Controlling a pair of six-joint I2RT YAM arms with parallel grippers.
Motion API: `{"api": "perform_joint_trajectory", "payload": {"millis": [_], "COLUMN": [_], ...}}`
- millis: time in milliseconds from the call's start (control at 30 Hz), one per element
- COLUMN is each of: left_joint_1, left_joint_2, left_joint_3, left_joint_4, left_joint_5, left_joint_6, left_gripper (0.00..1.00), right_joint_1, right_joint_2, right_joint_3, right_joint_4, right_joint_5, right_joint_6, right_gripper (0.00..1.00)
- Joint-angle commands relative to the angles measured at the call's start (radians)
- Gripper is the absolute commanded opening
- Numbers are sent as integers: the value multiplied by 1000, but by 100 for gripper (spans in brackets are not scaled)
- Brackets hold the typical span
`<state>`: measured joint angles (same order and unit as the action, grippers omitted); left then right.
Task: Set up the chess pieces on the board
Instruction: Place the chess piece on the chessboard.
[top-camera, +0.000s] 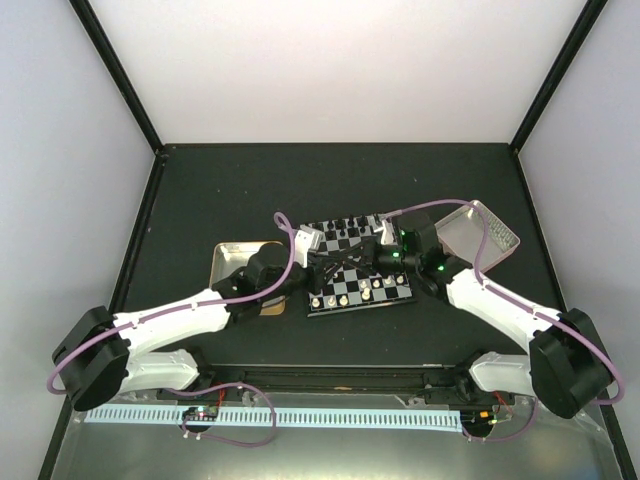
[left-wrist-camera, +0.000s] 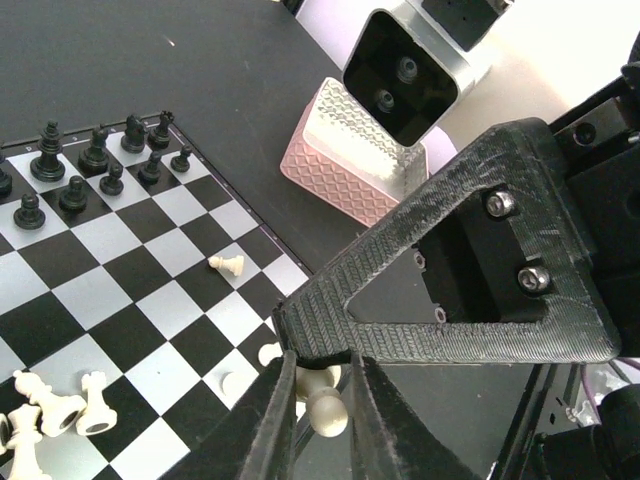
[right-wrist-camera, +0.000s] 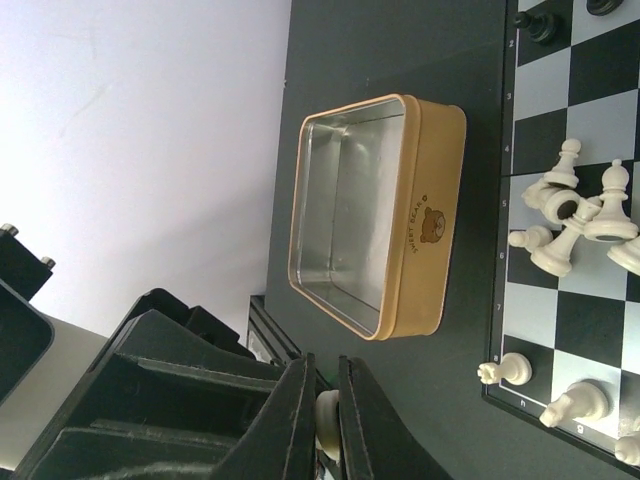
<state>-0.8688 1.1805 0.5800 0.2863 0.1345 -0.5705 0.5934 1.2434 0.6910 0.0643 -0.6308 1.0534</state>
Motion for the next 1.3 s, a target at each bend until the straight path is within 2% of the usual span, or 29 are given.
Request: {"api": "perform_joint_trajectory", "payload": {"millis": [0, 133, 233, 333, 467, 600, 800, 967, 1267], "left_joint_1": [0, 0, 1, 0, -2, -19, -69, -85, -87], "left_joint_2": [13, 13, 13, 23, 88, 201, 393, 505, 638], "left_joint_3": [50, 50, 63, 84, 148, 212, 377, 479, 604], "left_joint_4": [7, -4, -55, -133, -294, -415, -583, -666, -744], "left_joint_5": [-13, -20, -42, -57, -60, -61, -85, -97, -110], "left_joint_6": [27, 35, 47, 62, 79, 89, 163, 187, 206], "left_gripper": [12, 3, 2, 2, 1, 2, 2, 3, 4], "right_joint_1": [3, 4, 3, 2, 1, 0, 0, 0, 0], "right_joint_2": [-17, -18, -21, -38, -80, -137, -198, -239, -246], "right_joint_3": [-8, -8, 9, 36, 68, 77, 68, 39, 23], "right_joint_4": [16, 5, -68, -178, -339, -468, -552, -570, -576], "right_joint_5": [-33, -20, 41, 178, 411, 625, 788, 852, 860], "right_joint_6": [-8, -18, -63, -127, -192, -207, -201, -181, -183], "right_gripper": [8, 11, 22, 34, 40, 42, 43, 44, 44]}}
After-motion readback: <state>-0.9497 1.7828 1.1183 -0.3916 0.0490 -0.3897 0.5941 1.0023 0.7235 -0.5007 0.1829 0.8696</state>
